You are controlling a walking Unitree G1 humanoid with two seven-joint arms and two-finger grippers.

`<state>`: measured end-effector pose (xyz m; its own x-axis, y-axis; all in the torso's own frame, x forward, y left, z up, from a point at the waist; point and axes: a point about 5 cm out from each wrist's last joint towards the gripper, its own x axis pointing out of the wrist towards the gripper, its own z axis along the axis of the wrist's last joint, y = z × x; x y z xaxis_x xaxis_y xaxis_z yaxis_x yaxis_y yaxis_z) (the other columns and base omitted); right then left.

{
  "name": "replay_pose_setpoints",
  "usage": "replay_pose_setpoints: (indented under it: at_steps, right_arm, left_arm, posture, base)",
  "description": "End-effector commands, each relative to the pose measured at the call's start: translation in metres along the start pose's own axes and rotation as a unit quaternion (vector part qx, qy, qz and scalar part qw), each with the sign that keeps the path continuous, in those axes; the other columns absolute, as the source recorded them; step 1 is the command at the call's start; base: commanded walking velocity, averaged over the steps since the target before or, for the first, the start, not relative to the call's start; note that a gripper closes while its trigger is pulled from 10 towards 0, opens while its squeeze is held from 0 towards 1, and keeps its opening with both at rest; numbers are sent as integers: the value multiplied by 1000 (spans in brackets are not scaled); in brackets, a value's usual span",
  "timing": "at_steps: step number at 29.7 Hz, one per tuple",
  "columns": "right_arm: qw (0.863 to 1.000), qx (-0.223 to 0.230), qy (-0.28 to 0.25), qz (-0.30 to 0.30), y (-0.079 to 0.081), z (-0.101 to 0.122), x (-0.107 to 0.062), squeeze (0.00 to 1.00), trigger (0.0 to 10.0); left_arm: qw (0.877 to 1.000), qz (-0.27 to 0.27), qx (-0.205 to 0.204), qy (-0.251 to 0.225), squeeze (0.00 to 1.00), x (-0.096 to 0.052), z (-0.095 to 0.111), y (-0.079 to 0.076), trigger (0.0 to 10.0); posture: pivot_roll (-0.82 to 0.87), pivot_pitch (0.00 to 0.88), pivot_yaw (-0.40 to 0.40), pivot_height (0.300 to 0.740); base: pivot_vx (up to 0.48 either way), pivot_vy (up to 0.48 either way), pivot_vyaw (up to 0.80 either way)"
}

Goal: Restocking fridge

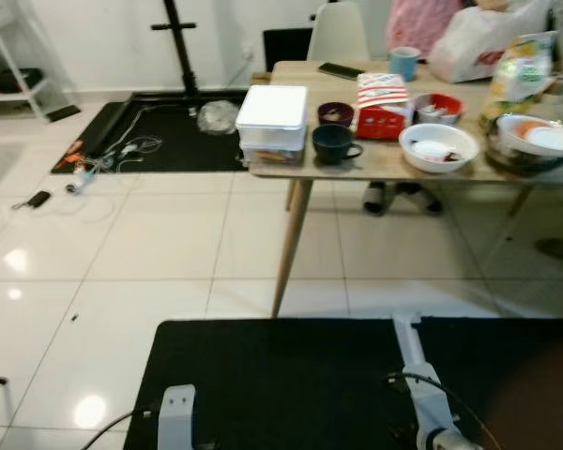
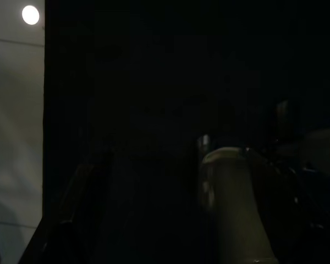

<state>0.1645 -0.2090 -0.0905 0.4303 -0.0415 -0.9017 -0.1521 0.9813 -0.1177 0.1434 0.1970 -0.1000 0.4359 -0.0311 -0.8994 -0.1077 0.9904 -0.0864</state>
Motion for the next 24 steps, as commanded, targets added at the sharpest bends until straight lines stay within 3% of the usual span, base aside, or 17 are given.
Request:
replay_pose_setpoints:
  at_steps: [1,8,15,20,24]
  right_arm:
    - [1000,-3,-4,1,1,3,0,0,10000]
    - [1000,-2,-2,1,2,1,0,0,10000]
    - [1000,0,-2,0,1,-1,0,0,10000]
    - [1000,-1,-4,-1,0,-1,0,0,10000]
    - [1000,-3,-5,-2,-1,-1,0,0,10000]
  left_arm:
    - [1000,0,5,0,0,0,0,0,10000]
    - [1000,-2,10,1,0,0,0,0,10000]
    - [1000,-2,14,2,0,0,-1,1,10000]
    - [1000,1,18,2,0,0,-1,1,10000]
    - [1000,2,19,5,0,0,-2,0,10000]
  posture:
    - [7,0,54,740]
    - [8,0,56,740]
    - [6,0,53,740]
    - [5,0,52,740]
    - [4,0,52,740]
  base:
    - [334,0,0]
    - [336,0,0]
    - [339,0,-756]
    - [323,0,0]
    - [0,0,0]
